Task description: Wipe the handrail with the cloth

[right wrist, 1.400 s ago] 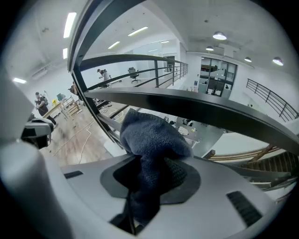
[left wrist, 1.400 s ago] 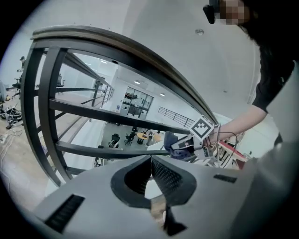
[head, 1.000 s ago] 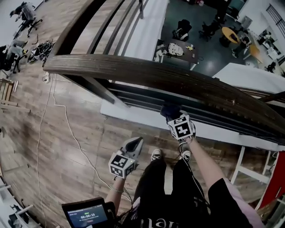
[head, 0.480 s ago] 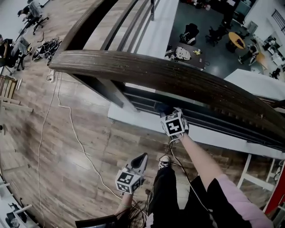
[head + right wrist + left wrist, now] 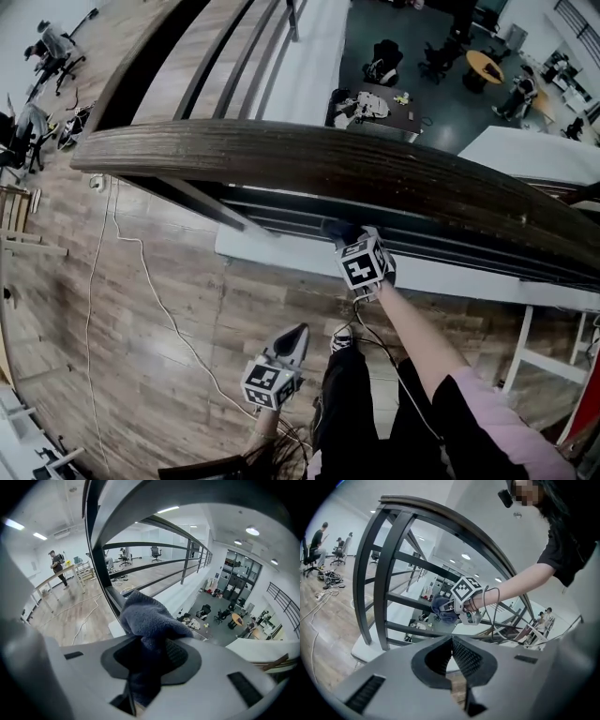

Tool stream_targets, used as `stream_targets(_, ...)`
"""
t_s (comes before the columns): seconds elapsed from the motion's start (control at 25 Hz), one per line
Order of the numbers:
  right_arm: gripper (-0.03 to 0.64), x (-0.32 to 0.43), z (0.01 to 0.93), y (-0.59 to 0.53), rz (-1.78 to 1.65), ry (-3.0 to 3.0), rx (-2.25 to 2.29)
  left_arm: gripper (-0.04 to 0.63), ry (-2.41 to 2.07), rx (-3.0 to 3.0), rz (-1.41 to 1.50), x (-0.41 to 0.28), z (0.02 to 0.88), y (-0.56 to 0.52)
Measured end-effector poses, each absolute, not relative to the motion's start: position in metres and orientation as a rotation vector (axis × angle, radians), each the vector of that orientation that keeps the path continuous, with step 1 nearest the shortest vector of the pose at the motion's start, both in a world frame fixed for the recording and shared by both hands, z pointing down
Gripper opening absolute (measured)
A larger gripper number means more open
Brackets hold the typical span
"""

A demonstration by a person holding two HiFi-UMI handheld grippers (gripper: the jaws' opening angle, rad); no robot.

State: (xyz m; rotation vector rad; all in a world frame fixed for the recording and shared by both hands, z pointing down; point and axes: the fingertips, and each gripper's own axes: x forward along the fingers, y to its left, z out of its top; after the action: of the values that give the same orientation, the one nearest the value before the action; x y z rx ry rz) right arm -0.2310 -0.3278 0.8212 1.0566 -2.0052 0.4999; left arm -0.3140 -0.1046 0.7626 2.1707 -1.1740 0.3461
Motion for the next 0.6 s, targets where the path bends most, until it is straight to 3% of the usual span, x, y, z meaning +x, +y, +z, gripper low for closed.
stream_targets(0.6, 0.109, -0.035, 0.818, -0.297, 0.508, -2.038, 1.067, 0.000, -0.944, 2.280, 0.452, -0.114, 0.740, -0.105)
